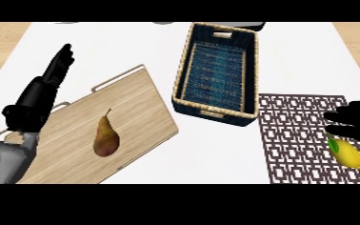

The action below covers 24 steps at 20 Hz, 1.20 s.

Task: Pick the lemon from the placemat and place it in the basket

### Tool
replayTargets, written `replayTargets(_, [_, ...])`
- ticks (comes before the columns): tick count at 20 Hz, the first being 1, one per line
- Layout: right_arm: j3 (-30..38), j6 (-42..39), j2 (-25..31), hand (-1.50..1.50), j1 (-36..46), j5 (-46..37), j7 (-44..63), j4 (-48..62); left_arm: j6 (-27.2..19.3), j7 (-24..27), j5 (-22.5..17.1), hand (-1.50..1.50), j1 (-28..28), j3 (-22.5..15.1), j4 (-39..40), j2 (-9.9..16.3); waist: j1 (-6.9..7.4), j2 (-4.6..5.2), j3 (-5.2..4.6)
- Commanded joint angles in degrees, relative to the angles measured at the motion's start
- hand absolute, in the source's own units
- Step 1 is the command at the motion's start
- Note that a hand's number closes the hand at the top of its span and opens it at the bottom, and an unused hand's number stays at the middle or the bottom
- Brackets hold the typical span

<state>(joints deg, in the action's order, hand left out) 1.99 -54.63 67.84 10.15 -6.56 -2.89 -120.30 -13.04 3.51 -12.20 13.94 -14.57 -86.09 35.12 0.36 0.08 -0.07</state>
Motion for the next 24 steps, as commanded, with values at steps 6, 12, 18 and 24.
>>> replayTargets(6, [-7.9, -1.6, -1.4, -1.50, 2.7, -14.7, -7.1, 7.4, 2.0, 0.5, 1.8, 0.00, -3.0, 1.7, -2.6, -2.6, 0.69, 0.08, 0.08])
replayTargets(12, [-11.6, 4.0, -2.4, -1.50, 1.5, -24.6, -15.5, 11.8, 4.0, 0.4, 3.7, 0.00, -1.8, 4.4, -0.6, -3.0, 0.23, 0.06, 0.10])
replayTargets(18, [-19.6, 10.1, -3.8, -1.50, -1.2, -35.3, -16.2, 17.1, 3.9, -1.9, 5.4, 0.00, -2.3, 5.0, -2.3, -3.8, 0.21, -0.02, 0.11])
replayTargets(24, [-23.0, 17.8, -7.6, -1.50, 1.0, -44.5, -21.7, 28.2, 6.3, -3.5, 5.8, 0.00, -0.9, 7.1, -2.2, -5.2, 0.18, 0.00, 0.11])
